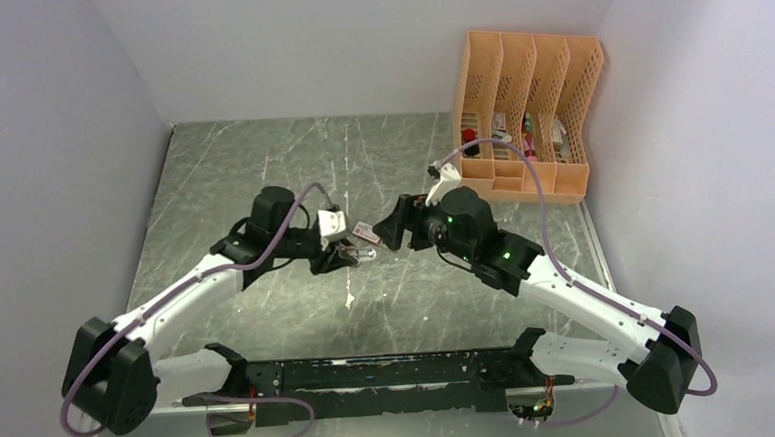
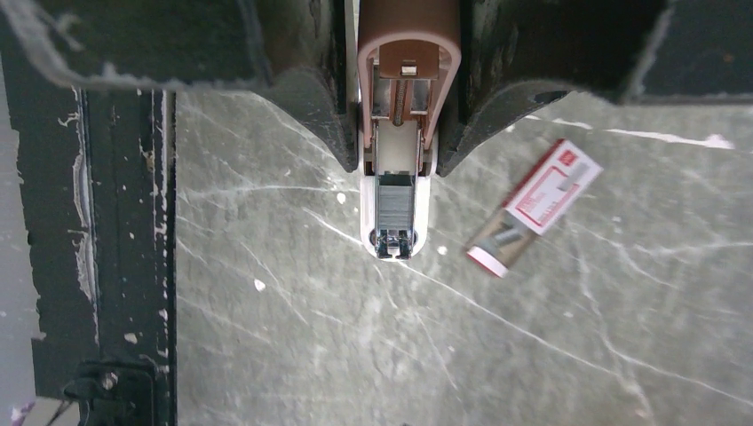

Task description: Load the staples into the stapler

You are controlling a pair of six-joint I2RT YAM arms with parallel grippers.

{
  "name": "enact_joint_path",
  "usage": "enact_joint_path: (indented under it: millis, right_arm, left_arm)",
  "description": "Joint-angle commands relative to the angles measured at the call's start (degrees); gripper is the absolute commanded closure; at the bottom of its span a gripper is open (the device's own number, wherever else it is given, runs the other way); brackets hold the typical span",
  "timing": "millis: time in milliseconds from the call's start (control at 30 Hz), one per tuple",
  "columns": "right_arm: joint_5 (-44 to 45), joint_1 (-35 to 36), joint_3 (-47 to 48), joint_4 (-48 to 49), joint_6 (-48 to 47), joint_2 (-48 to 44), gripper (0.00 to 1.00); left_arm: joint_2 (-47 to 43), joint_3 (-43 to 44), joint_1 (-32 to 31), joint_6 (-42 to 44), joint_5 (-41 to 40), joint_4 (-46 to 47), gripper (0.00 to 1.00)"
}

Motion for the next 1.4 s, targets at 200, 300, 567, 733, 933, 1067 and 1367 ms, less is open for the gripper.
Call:
enact_joint_path:
  millis: [200, 300, 567, 733, 933, 1067, 1367]
  right_arm:
    - [5.2, -0.4, -4.3, -4.0, 0.6, -0.7, 0.19]
    - [6.0, -0.4, -5.1, -4.9, 1.0, -1.4, 0.19]
    - [7.4, -0.7, -7.2, -6.5, 1.9, -1.9, 0.19]
    - [8.1, -0.7, -7.8, -7.4, 2.3, -1.8, 0.19]
    - [10.3, -0.7, -9.0, -9.3, 4.5, -3.2, 0.19]
    - [10.1, -0.7, -10.6, -9.2, 6.2, -3.6, 0.19]
    - [9.0, -0.6, -10.1, -11.0, 5.6, -3.0, 0.21]
  left_arm:
    - [12.5, -2.7, -8.3, -3.5, -2.6, 12.4, 0.93]
    - [16.5, -4.6, -12.4, -6.0, -5.7, 19.5, 0.93]
    - [26.2, -13.8, -18.0, -12.0, -9.9, 43.5, 0.88]
    - [30.2, -18.1, -18.8, -12.7, -12.1, 50.8, 0.74]
    - [30.2, -20.0, -19.2, -12.3, -14.9, 52.2, 0.35]
    - [28.0, -20.4, -19.2, -12.4, -15.3, 51.1, 0.14]
    - [13.5, -23.7, -19.2, -13.9, -18.3, 48.4, 0.01]
